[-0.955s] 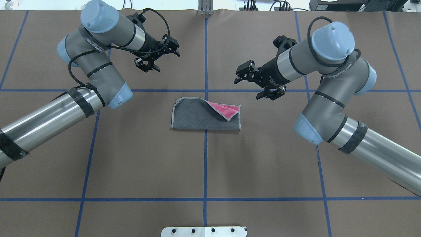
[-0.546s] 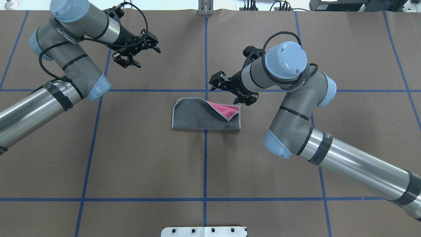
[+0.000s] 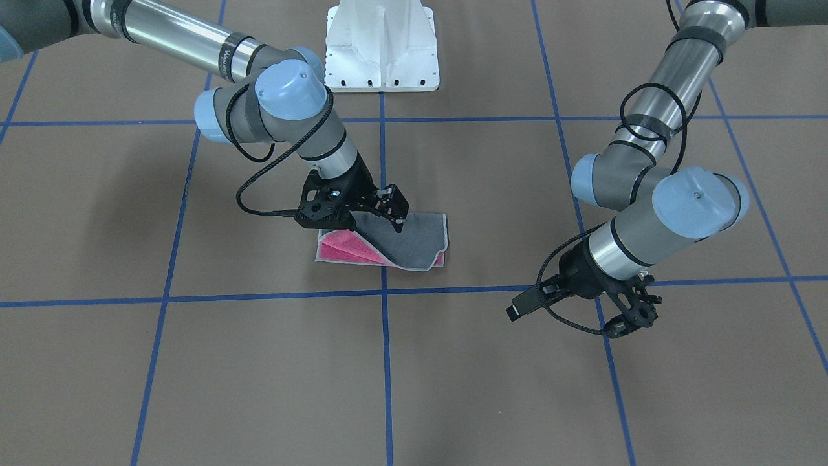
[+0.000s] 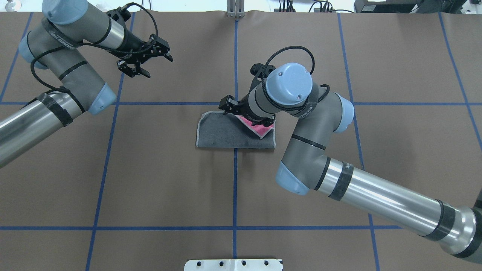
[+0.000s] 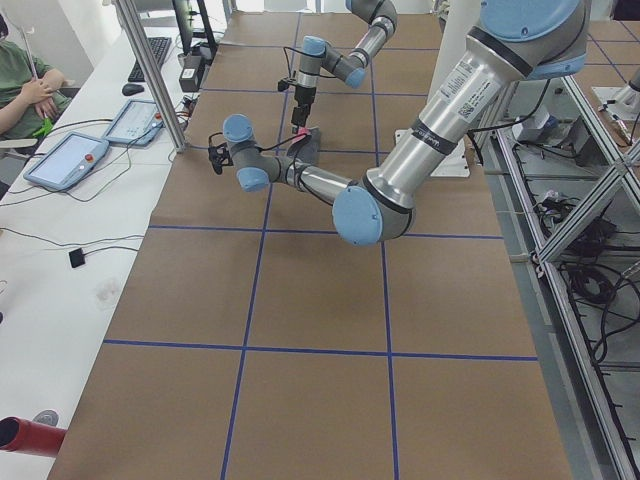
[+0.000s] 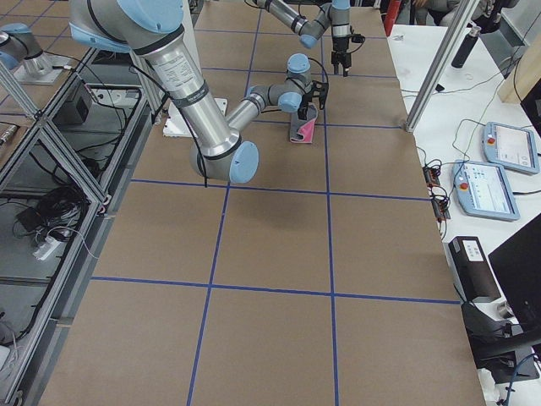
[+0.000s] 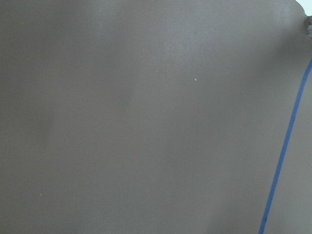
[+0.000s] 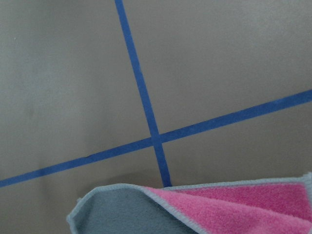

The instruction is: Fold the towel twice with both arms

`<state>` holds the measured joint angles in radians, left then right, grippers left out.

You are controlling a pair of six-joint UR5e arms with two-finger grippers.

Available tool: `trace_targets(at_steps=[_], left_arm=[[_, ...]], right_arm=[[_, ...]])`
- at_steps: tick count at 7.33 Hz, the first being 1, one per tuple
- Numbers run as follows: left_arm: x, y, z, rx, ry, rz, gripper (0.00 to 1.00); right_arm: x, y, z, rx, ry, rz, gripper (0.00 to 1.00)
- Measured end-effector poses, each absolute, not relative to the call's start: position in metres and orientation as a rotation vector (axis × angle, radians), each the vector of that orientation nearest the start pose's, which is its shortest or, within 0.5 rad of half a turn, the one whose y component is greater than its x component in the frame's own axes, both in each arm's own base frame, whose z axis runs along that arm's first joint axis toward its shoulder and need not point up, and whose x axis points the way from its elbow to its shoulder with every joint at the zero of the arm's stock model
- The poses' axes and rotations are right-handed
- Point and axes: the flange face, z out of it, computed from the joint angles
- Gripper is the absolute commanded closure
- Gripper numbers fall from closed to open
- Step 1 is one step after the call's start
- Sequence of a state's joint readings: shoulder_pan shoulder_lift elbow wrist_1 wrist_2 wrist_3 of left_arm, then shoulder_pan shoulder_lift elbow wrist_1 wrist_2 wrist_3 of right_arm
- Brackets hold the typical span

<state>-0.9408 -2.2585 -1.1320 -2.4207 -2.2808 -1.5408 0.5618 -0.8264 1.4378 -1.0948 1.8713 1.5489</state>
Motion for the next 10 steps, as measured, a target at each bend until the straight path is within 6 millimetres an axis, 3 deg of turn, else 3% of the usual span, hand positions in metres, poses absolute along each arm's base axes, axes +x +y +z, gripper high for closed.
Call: trace_targets(at_steps=[3, 10], left_arm=[[0.391, -0.658, 0.341, -0.071, 1.225, -0.409, 0.0], [0.391, -0.656, 0.34, -0.071, 1.227, -0.407, 0.0]], right_arm=[[-0.601, -0.476, 0.206, 0.035, -1.139, 0.307, 0.01], [-0.624, -0.491, 0.223, 0.033, -1.102, 0.325, 0.01]])
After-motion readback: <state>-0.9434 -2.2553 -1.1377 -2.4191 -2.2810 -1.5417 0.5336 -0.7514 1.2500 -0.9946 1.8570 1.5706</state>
